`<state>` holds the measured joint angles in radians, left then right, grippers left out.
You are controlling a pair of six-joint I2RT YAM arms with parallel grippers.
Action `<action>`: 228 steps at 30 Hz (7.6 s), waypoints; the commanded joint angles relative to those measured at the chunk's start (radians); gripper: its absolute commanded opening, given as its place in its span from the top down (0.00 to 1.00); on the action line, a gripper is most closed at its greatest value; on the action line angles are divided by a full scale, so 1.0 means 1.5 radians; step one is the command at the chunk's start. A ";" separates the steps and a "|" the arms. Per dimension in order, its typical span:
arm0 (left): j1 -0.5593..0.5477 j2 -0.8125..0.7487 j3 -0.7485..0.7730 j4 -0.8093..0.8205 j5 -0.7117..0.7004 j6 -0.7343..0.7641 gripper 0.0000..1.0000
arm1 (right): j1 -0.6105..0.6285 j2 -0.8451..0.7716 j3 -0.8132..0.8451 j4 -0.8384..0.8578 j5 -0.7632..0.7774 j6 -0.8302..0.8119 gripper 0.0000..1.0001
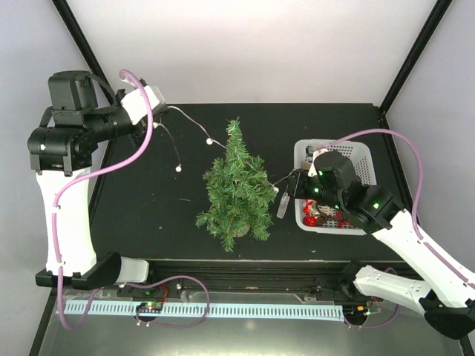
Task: Decorate the small christmas tree
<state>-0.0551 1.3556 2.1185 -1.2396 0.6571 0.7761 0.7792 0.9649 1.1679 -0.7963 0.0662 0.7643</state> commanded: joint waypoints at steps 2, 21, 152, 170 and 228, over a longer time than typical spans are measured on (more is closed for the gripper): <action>0.030 -0.009 0.024 0.028 0.015 0.000 0.99 | 0.004 -0.004 0.042 0.013 0.007 -0.010 0.99; 0.092 -0.028 0.010 0.025 0.047 -0.005 0.98 | 0.004 0.004 0.000 0.017 -0.047 -0.016 0.99; -0.448 -0.133 -0.240 -0.090 0.056 -0.032 0.96 | 0.113 0.045 0.296 -0.185 0.073 -0.077 0.67; -0.592 0.089 -0.109 -0.054 0.079 -0.079 0.98 | 0.114 -0.053 0.194 -0.202 0.065 -0.040 0.67; -0.592 0.197 0.042 -0.046 0.151 -0.179 0.98 | 0.286 -0.161 -0.165 0.137 -0.027 -0.037 0.47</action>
<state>-0.9375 1.6520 2.1445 -1.3090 0.8757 0.5198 1.1580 0.6815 0.9028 -0.5594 -0.0761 0.7273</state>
